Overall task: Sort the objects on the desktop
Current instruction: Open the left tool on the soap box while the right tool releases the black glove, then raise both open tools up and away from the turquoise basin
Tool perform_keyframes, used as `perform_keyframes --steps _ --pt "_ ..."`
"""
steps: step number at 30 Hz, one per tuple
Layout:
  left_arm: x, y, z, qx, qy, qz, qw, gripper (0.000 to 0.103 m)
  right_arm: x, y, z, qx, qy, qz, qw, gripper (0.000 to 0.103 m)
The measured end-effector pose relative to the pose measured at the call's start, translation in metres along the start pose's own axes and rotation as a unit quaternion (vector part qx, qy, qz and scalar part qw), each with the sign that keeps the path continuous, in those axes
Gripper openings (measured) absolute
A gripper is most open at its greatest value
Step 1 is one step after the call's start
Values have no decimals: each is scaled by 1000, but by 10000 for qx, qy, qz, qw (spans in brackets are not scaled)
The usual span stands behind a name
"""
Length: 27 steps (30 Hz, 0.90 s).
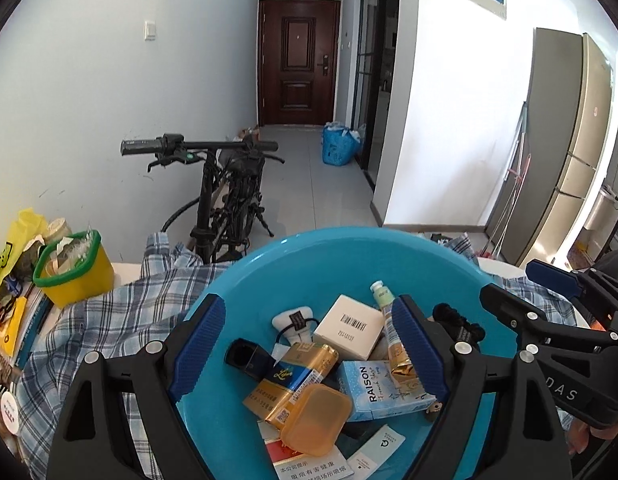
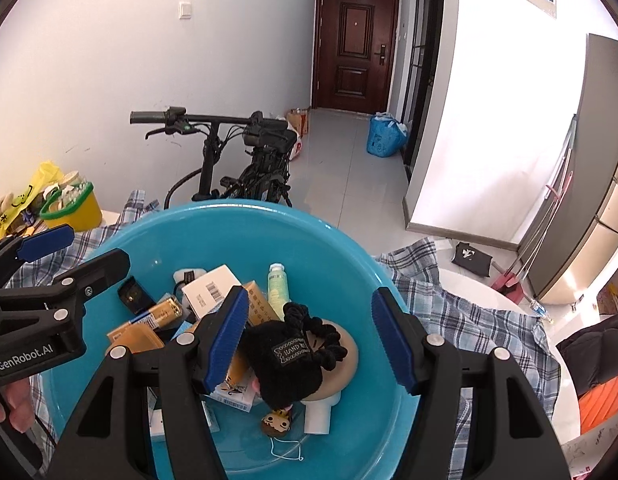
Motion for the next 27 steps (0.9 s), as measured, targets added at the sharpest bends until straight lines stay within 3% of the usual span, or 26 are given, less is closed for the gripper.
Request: perform_keyframes --steps 5,7,11,16,20,21,23,27 --pt "-1 19 -27 -715 -20 -53 9974 88 -2 18 -29 -623 4 190 9979 93" --pt "-1 25 -36 -876 20 0 9962 91 -4 22 -36 -749 -164 123 9970 98" --pt "-3 32 -51 -1111 -59 46 9938 91 -9 28 -48 -947 -566 89 9939 99" --pt "-7 39 -69 -1501 -71 140 9885 91 -13 38 -63 -1280 -480 239 9903 99" --pt "-8 45 -82 -1860 127 293 9820 91 -18 40 -72 -1477 -417 363 9875 99" --pt "-8 46 -84 -1902 100 285 9813 92 -18 40 -74 -1516 -389 378 9869 99" --pt "-8 47 -88 -1928 -11 220 9810 103 -19 42 -77 -1609 -386 413 9854 99" --pt "-6 49 -95 -1969 -200 78 9802 103 -19 43 -83 -1745 -331 423 9832 103"
Point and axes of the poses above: each gripper's, at about its wrist camera, not at the fingertips, and z roughly the way its jaws point, x to its left, y to its top, the point moved 9 cm from there along z, roughly the way its jaws point, and after that the axes turned 5 degrees about -z, right-handed, at the moved point
